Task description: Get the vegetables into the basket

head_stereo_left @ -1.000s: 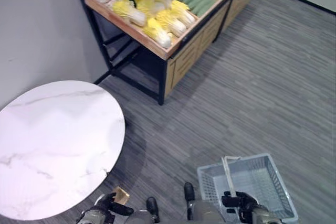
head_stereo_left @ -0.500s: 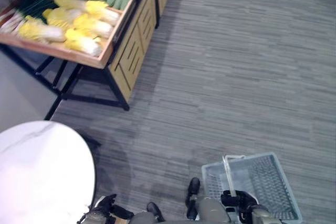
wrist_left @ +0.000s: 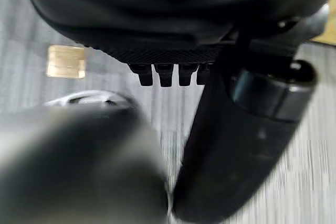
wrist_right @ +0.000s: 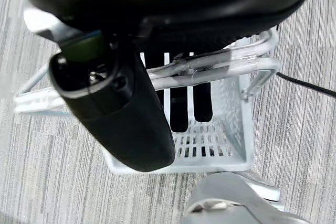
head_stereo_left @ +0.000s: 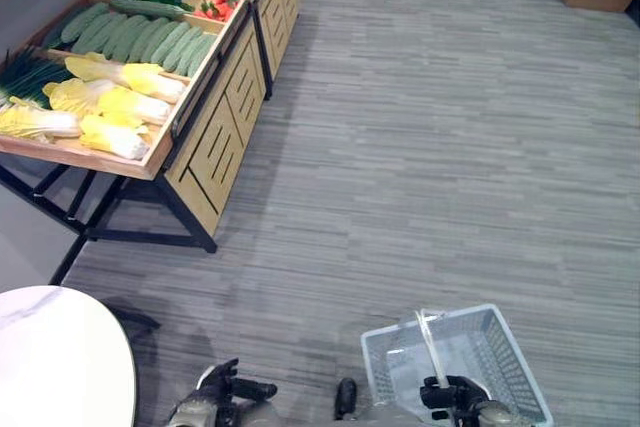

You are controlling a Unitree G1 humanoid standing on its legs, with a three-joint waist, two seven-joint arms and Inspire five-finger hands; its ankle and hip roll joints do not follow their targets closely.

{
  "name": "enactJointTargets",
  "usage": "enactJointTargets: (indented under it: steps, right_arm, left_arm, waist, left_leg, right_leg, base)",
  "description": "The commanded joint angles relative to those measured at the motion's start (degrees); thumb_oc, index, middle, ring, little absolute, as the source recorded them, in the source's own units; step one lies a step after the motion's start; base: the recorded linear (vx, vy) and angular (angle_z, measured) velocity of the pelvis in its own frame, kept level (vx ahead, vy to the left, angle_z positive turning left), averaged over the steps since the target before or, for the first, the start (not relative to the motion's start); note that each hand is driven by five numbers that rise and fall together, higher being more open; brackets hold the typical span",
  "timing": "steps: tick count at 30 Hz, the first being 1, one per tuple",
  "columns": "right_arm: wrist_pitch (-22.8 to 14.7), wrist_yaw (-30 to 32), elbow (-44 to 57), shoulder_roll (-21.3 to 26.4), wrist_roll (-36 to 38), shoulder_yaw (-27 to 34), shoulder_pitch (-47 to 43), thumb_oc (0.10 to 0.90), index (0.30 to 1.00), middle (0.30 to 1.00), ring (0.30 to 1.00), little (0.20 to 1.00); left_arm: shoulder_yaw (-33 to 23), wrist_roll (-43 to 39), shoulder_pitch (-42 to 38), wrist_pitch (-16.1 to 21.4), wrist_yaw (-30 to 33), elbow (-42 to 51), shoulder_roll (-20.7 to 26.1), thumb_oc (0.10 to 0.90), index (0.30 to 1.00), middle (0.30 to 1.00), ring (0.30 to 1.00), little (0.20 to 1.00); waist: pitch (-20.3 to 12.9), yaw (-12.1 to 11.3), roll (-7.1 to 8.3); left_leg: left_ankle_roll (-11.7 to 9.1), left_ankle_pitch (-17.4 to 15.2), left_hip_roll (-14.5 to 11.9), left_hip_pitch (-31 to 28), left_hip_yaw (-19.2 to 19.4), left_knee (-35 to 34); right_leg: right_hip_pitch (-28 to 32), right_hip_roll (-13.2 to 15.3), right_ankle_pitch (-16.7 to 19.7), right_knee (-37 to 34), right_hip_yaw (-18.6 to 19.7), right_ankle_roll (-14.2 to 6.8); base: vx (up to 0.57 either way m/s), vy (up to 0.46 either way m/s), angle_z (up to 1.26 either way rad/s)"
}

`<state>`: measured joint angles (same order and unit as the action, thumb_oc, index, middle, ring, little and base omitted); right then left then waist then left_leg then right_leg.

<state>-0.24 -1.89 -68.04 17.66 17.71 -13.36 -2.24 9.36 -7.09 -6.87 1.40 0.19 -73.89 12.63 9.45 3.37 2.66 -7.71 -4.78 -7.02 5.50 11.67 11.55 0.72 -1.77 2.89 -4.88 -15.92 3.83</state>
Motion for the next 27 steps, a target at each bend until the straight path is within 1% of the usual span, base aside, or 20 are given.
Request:
enactJointTargets:
  steps: [1,2,3,4,5,6,7,11,16,21,27]
  right_arm:
    - [-1.0,-0.4,0.7,1.6,-1.6,1.1,-0.9,0.400,0.300,0.300,0.300,0.300]
    - [-1.1,-0.3,0.1,1.6,-1.6,1.0,-1.4,0.400,0.300,0.300,0.300,0.300]
    - [-1.1,-0.3,0.1,1.6,-1.6,1.0,-1.4,0.400,0.300,0.300,0.300,0.300]
    - [-1.1,-0.3,-0.3,1.4,-1.6,1.2,-1.4,0.400,0.300,0.300,0.300,0.300]
    - [-1.2,-0.2,-1.1,1.0,-1.2,1.9,-1.2,0.400,0.300,0.300,0.300,0.300]
    - [-1.2,-0.2,-1.1,1.0,-1.3,1.9,-1.2,0.400,0.300,0.300,0.300,0.300]
    - [-1.0,-0.1,-2.0,0.8,-1.9,2.3,-1.0,0.400,0.300,0.300,0.300,0.300]
    - [-0.9,-0.2,-3.0,0.2,-1.8,2.6,-1.2,0.400,0.300,0.300,0.300,0.300]
    - [-0.7,-0.2,-5.3,0.0,-1.8,3.3,-1.7,0.400,0.300,0.300,0.300,0.300]
    - [-0.3,0.0,-7.4,0.0,-2.8,3.8,-2.0,0.400,0.300,0.300,0.300,0.300]
    - [-0.2,0.2,-9.1,-0.1,-3.0,4.5,-1.9,0.400,0.300,0.300,0.300,0.300]
  left_arm:
    - [2.3,0.1,0.6,0.0,1.3,-1.3,1.1,0.900,1.000,1.000,1.000,1.000]
    - [2.7,-0.2,0.3,0.2,1.1,-1.4,1.5,0.900,1.000,1.000,1.000,1.000]
    - [2.7,-0.2,0.3,0.2,1.1,-1.4,1.5,0.900,1.000,1.000,1.000,1.000]
    - [2.8,-0.2,0.2,0.1,0.9,-1.6,1.5,0.900,1.000,1.000,1.000,1.000]
    - [2.8,0.0,0.4,0.2,0.9,-1.5,1.7,0.900,1.000,1.000,1.000,1.000]
    - [2.8,0.0,0.4,0.2,0.9,-1.5,1.7,0.900,1.000,1.000,1.000,1.000]
    - [2.8,0.5,0.4,0.2,0.8,-1.5,2.2,0.900,1.000,1.000,1.000,1.000]
    - [2.2,0.9,0.3,0.3,0.9,-1.6,3.4,0.900,1.000,1.000,1.000,1.000]
    - [1.9,1.4,-0.1,0.2,1.0,-2.0,4.5,0.900,1.000,1.000,1.000,1.000]
    - [2.0,2.0,0.2,0.1,1.1,-2.5,4.7,0.900,1.000,1.000,1.000,1.000]
    - [2.2,2.1,0.6,0.3,1.1,-2.4,4.0,0.900,1.000,1.000,1.000,1.000]
  waist:
    - [2.5,-1.1,-0.90]
    - [2.8,-1.9,-1.06]
    - [2.8,-1.8,-1.05]
    - [2.7,-1.7,-1.07]
    - [2.5,-1.6,-1.34]
    - [2.5,-1.7,-1.33]
    - [2.4,-2.0,-1.08]
    - [2.8,-2.8,-0.54]
    - [2.8,-3.4,-0.18]
    - [2.1,-3.6,-0.46]
    - [1.0,-3.4,-1.41]
  left_leg:
    - [5.7,4.2,4.0,0.7,-1.8,-7.0]
    - [6.2,3.9,5.0,0.7,-5.7,-7.1]
    - [6.2,4.0,5.0,0.8,-5.7,-7.2]
    - [6.1,4.1,4.9,0.3,-5.2,-7.7]
    - [6.6,4.2,5.2,-0.9,-3.7,-9.5]
    - [6.6,4.2,5.2,-1.0,-3.7,-9.5]
    - [7.3,3.4,5.7,-1.8,-2.6,-9.5]
    - [8.7,2.4,6.7,-3.1,-1.0,-10.1]
    - [10.0,1.1,7.5,-3.6,-0.2,-9.8]
    - [11.0,0.0,8.3,-4.6,0.1,-9.6]
    - [11.7,-0.4,9.3,-6.0,0.5,-10.8]
  right_leg:
    - [-2.1,3.4,-4.4,2.8,5.3,-5.4]
    - [-2.3,3.2,-5.1,3.9,7.3,-5.4]
    - [-2.4,3.3,-5.1,3.9,7.2,-5.4]
    - [-2.3,3.3,-4.9,3.8,7.6,-5.5]
    - [-2.2,3.6,-4.8,3.8,8.1,-5.8]
    - [-2.2,3.6,-4.8,3.8,8.1,-5.8]
    - [-2.0,4.4,-5.0,4.2,8.6,-6.2]
    - [-2.6,5.1,-4.8,5.8,10.4,-7.3]
    - [-3.2,6.0,-4.7,7.1,11.3,-8.3]
    - [-3.1,6.4,-4.4,7.4,12.2,-9.1]
    - [-2.7,6.8,-3.3,5.9,13.4,-9.8]
  base:
    - [0.03,0.171,-0.11]
    - [0.03,0.171,-0.10]
    - [0.08,0.163,-0.43]
    - [0.09,0.237,-0.60]
    - [0.09,0.237,-0.66]
    - [0.14,0.386,-0.39]
    - [0.09,0.260,-0.26]
    - [0.06,0.267,-0.22]
    - [0.03,0.187,-0.15]
    - [0.04,0.108,-0.04]
    - [0.02,0.067,-0.04]
